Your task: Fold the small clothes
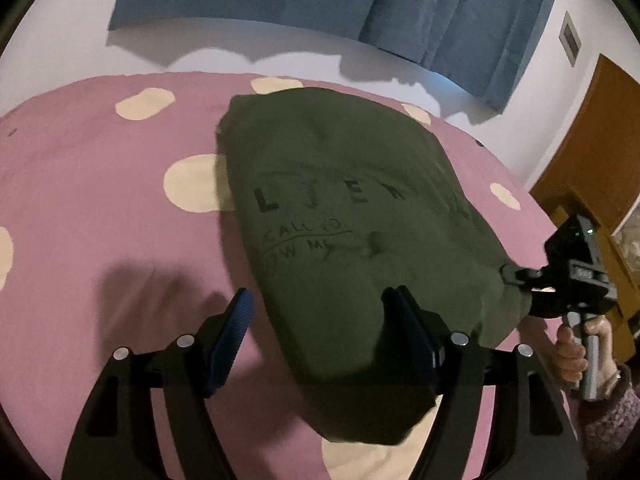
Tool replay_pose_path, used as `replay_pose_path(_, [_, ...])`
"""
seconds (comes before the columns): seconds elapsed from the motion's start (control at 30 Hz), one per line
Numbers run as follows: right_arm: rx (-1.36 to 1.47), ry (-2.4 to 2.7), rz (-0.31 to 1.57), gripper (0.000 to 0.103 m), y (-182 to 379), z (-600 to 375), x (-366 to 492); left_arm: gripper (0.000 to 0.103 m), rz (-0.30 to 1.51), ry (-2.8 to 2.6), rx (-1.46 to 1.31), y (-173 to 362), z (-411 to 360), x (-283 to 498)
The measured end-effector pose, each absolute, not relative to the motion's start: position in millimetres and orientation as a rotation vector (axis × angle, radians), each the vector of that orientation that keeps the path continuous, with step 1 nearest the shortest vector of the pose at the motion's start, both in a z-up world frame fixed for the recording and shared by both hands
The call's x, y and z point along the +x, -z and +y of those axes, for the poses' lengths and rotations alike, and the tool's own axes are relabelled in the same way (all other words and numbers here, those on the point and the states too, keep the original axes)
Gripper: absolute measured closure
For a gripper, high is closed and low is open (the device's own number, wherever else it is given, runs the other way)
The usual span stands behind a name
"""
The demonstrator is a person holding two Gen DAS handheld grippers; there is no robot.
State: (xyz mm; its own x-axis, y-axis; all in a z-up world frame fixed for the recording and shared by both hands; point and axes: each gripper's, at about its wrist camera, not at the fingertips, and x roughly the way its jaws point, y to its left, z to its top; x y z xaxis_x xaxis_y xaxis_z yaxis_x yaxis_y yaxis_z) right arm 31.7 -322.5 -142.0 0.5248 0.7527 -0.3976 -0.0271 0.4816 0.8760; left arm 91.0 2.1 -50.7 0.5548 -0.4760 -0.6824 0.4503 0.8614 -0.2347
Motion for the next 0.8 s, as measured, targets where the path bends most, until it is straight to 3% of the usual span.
replay_pose_path(0.07, [0.944,-0.537,0.888,0.043,135.9,-323.8,27.5,0.030,0.815,0.529,-0.031,47.6,0.8,82.9])
replay_pose_path(0.17, [0.904,-0.470,0.860,0.037,125.4,-328.3,13.3,0.028,0.802,0.475,-0.027,42.5,-0.4,67.3])
replay_pose_path(0.33, [0.797,-0.318,0.845,0.034,106.5,-328.2,-18.4,0.023,0.786,0.384,-0.035,36.9,-6.5,38.7])
replay_pose_path(0.57, [0.501,-0.138,0.832,0.020,78.7,-294.1,-60.8,0.017,0.754,0.278,0.009,31.4,-17.2,4.8])
replay_pose_path(0.8, [0.368,-0.123,0.865,0.019,85.9,-257.7,-72.0,0.016,0.723,0.221,0.044,24.6,-18.2,-14.3])
